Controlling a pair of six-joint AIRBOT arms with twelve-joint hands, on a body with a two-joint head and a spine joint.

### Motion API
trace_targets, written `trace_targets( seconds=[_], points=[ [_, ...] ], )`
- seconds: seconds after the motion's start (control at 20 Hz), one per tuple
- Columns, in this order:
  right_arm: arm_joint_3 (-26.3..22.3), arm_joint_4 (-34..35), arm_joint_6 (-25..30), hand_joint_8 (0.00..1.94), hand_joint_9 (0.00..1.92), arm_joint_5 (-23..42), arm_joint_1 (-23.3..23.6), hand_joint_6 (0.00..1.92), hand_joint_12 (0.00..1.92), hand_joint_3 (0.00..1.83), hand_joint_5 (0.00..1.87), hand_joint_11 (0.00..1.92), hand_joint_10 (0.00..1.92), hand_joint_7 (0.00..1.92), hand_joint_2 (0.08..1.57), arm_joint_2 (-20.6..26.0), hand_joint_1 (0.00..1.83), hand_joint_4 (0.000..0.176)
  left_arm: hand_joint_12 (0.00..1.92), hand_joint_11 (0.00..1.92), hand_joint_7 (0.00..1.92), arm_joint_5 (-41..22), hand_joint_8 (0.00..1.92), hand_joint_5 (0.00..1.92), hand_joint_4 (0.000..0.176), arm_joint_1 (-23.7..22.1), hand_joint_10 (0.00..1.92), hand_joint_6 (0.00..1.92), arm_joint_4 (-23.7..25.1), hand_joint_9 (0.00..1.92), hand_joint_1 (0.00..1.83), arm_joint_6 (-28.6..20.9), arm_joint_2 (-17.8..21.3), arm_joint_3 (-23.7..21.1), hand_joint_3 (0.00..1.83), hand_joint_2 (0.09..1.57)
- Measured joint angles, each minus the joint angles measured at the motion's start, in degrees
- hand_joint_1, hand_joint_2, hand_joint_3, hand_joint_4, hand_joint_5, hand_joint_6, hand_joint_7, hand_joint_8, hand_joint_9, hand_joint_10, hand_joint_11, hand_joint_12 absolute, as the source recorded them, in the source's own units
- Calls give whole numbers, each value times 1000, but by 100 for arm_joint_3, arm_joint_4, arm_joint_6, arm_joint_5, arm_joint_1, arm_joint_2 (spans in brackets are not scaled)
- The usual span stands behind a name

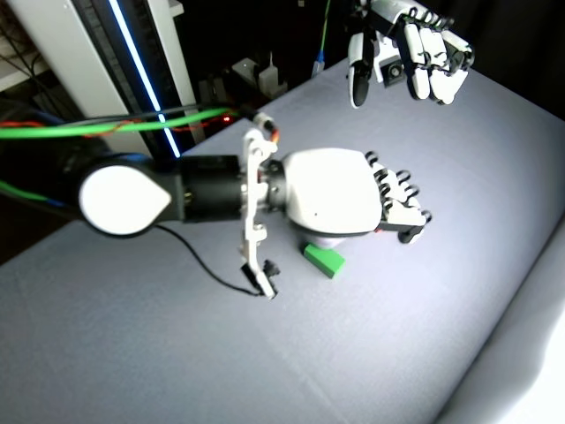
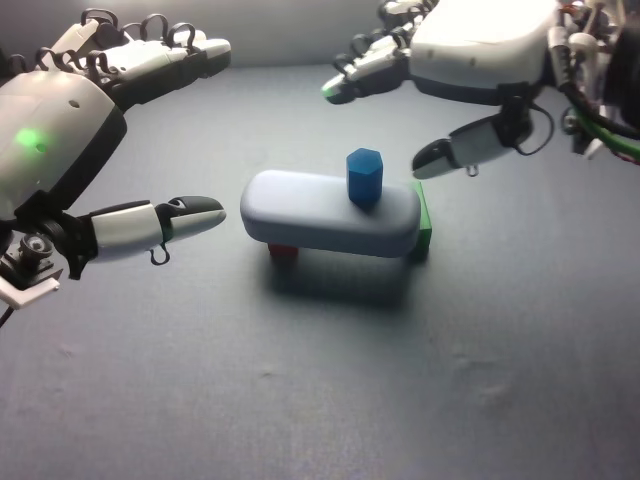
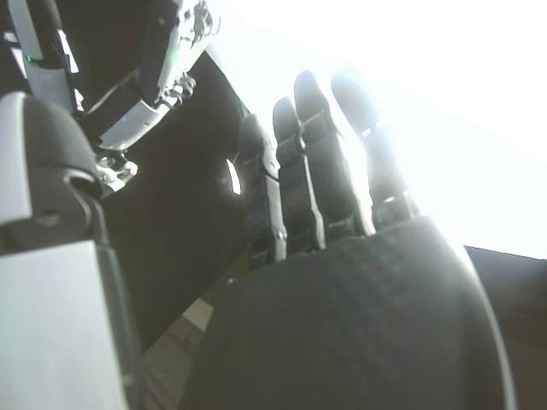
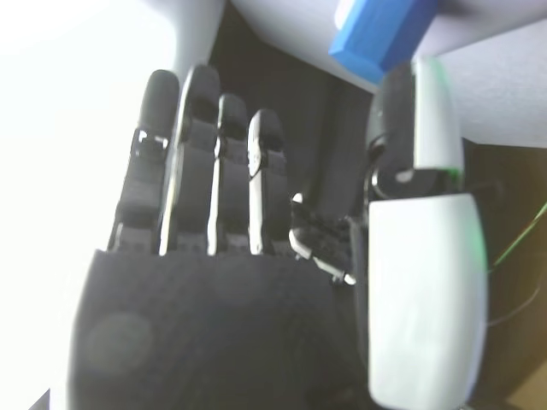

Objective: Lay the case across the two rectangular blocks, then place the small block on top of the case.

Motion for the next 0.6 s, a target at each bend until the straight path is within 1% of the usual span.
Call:
trace_targets(
  seconds=[0.1, 0.15, 0.2, 0.25, 0.3, 0.35, 0.4, 0.45, 0.55, 0.6],
  points=[
    [-98, 4, -2, 5, 553, 20, 24, 0, 1129, 0, 464, 147, 6, 499, 976, 136, 1052, 7, 1341, 0, 396, -61, 0, 437, 0, 44, 8, 1, -15, 455, 1038, 0, 2, -39, 0, 970],
    [-179, 20, 0, 9, 548, 94, 44, 3, 1120, 0, 472, 162, 3, 514, 970, 238, 1068, 3, 1334, 0, 394, -105, 0, 434, 0, 90, 8, 0, -31, 455, 1040, -2, 2, -59, 1, 972],
    [-236, 74, -2, 6, 525, 203, 46, 0, 1108, 5, 457, 141, 0, 509, 986, 326, 1047, 0, 1334, 0, 394, -127, 0, 426, 0, 129, 9, 0, -76, 457, 1043, 0, 22, -92, 3, 977],
    [-348, 195, -2, 2, 519, 352, 55, 0, 1150, 2, 453, 127, 0, 507, 991, 492, 1035, 0, 1338, 0, 389, -168, 0, 418, 0, 186, 5, 0, -125, 449, 1026, -4, 55, -125, 6, 984],
    [-433, 326, -15, 0, 472, 457, 55, 0, 1190, 4, 433, 54, 0, 474, 1020, 634, 963, 0, 1386, 0, 405, -203, 5, 422, 0, 229, 9, 1, -138, 457, 999, -2, 66, -136, 4, 984],
    [-590, 625, -107, 0, 456, 734, -2, 0, 1136, 3, 417, 39, 0, 458, 1047, 933, 932, 2, 1367, 0, 402, -273, 2, 401, 0, 278, 2, 0, -177, 439, 967, -7, 111, -188, 5, 994],
    [-654, 949, -184, 1, 437, 951, -111, 0, 1038, 4, 402, 29, 0, 452, 1084, 1082, 877, 9, 1251, 0, 401, -308, 1, 381, 0, 306, 1, 1, -173, 420, 916, -22, 127, -186, 7, 1005],
    [-761, 1528, -319, 0, 430, 1320, -398, 0, 1013, 6, 401, 17, 0, 445, 1099, 1325, 882, 3, 1204, 0, 382, -367, 0, 369, 0, 328, 0, 0, -223, 414, 883, -44, 133, -186, 7, 1013],
    [-944, 2173, -509, 0, 475, 1716, -994, 0, 976, 7, 415, 33, 10, 464, 1134, 1598, 891, 0, 1080, 0, 341, -446, 0, 337, 0, 402, 1, 0, -271, 381, 818, -85, 177, -186, 5, 1026],
    [-1071, 2398, -557, 1, 460, 1864, -1309, 0, 857, 3, 402, 63, 2, 471, 1170, 1703, 827, 10, 1050, 0, 317, -479, 0, 300, 0, 446, 0, 0, -280, 357, 716, -120, 197, -186, 5, 1029]
  ],
)
